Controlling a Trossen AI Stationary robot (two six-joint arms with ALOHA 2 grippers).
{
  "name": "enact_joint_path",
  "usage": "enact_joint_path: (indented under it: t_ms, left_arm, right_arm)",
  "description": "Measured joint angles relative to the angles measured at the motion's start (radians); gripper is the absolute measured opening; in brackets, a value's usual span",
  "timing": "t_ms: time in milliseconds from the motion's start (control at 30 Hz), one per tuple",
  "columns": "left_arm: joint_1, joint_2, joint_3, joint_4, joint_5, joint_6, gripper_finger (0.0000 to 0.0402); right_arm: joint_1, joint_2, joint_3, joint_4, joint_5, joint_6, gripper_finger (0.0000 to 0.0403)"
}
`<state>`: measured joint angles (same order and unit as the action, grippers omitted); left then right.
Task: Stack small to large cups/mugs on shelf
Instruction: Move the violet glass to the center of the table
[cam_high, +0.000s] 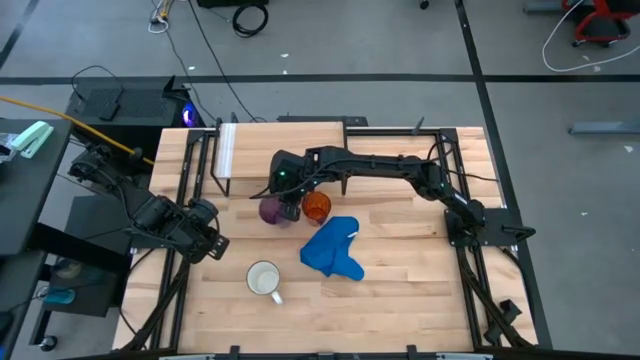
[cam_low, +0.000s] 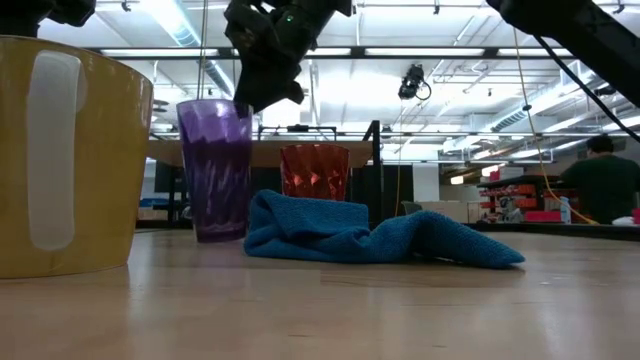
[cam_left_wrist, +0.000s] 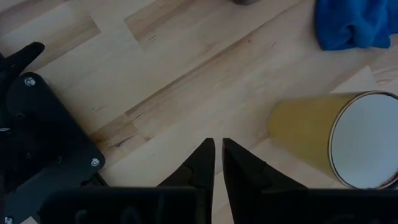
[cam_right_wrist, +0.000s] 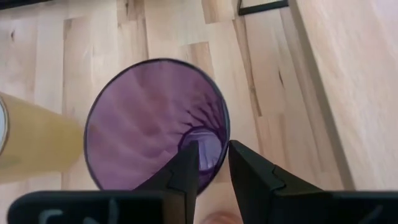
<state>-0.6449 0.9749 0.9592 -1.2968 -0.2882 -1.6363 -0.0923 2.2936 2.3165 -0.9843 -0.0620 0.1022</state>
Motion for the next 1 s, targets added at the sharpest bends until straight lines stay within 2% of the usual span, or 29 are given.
enact_joint_path:
  t_ms: [1000]
  left_arm:
    - [0.0,0.0,0.0,0.004,-0.006,0.0,0.0038]
  right_arm:
    - [-0.023,-0.005,0.026,-0.004,-0.03,0.029,0.0094]
